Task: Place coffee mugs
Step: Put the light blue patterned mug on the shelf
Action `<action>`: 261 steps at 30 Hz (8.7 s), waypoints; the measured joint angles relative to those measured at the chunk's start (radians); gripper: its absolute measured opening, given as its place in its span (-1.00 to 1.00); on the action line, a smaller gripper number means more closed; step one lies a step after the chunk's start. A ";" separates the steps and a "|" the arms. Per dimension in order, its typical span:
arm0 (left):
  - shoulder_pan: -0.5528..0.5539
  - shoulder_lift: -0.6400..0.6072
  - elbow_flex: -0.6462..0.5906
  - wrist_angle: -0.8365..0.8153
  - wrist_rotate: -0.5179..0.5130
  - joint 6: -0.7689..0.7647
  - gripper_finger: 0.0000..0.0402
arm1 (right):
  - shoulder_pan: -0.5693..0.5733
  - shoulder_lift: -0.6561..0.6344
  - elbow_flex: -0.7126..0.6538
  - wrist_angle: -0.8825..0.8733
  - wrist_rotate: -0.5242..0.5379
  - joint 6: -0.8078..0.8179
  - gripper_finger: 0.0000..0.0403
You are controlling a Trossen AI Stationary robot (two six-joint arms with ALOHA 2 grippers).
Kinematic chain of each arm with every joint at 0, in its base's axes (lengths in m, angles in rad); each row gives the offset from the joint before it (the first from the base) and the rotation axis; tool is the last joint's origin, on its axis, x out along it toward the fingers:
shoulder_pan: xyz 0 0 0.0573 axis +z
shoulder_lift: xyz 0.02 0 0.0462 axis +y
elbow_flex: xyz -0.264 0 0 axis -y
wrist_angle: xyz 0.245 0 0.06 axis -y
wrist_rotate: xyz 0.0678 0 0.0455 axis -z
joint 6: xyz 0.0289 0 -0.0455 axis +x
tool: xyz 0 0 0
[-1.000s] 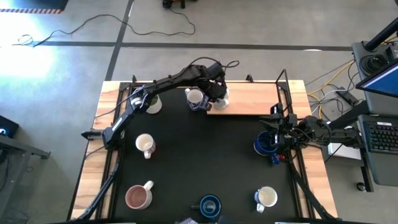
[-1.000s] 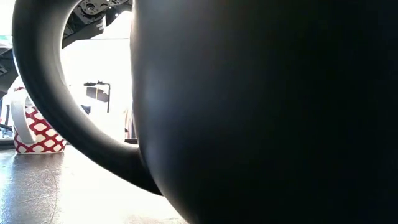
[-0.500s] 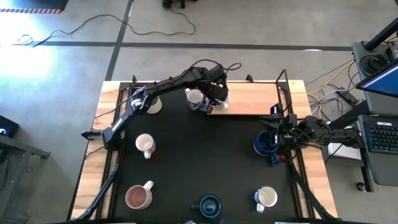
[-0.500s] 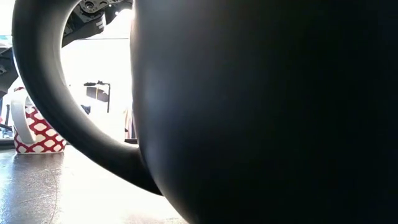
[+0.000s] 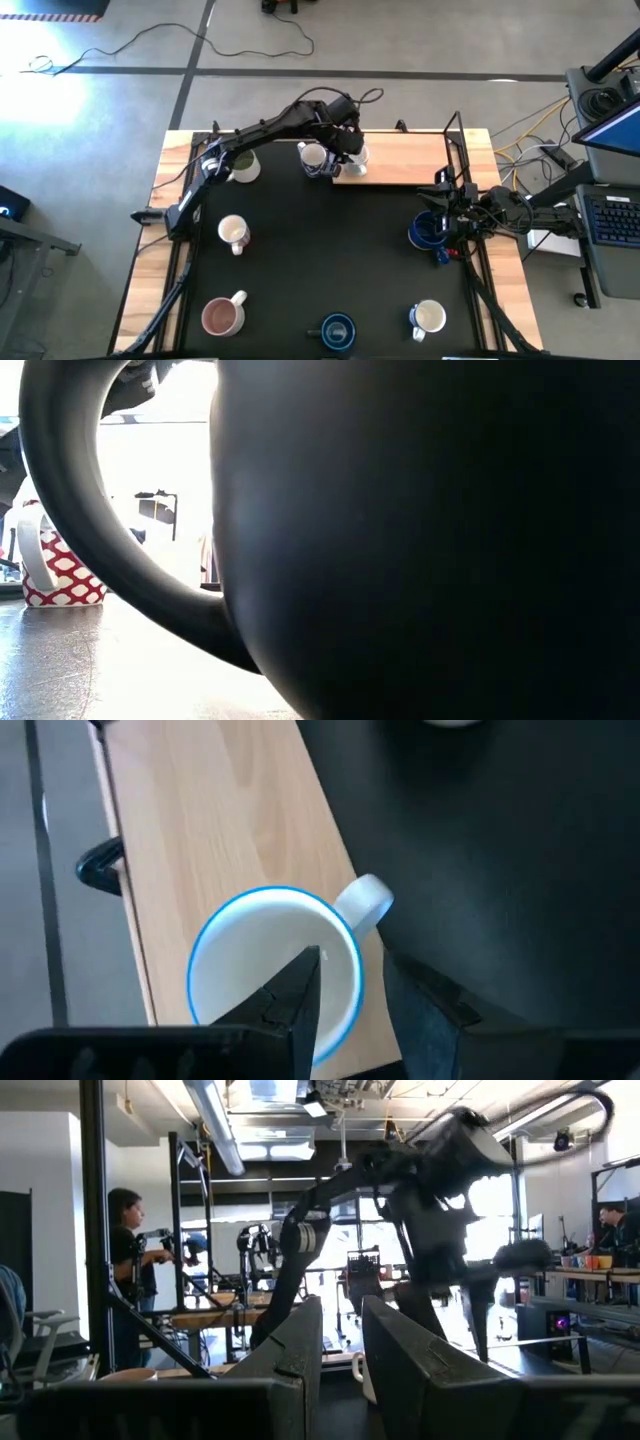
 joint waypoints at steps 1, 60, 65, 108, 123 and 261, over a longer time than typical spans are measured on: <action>-0.001 -0.014 0.000 -0.008 0.000 -0.026 -0.53 | 0.000 0.000 0.000 0.000 0.000 0.000 -0.67; -0.065 -1.082 -1.766 1.383 0.078 -0.654 -0.60 | 0.000 0.023 0.034 -0.074 0.103 0.056 -0.67; -0.093 -1.062 -1.799 1.464 0.076 -0.624 -0.60 | 0.000 0.097 0.068 -0.149 0.263 0.058 -0.67; -0.047 -1.026 -1.868 1.560 0.149 -0.503 -0.60 | -0.121 0.811 0.721 -0.647 0.530 0.336 -0.17; -0.028 -1.027 -1.877 1.565 0.224 -0.487 -0.60 | -0.143 0.997 0.643 -0.327 0.481 0.250 -0.11; 0.022 -1.029 -1.888 1.495 0.297 -0.505 -0.60 | -0.884 1.379 1.243 -1.401 0.104 0.113 -0.87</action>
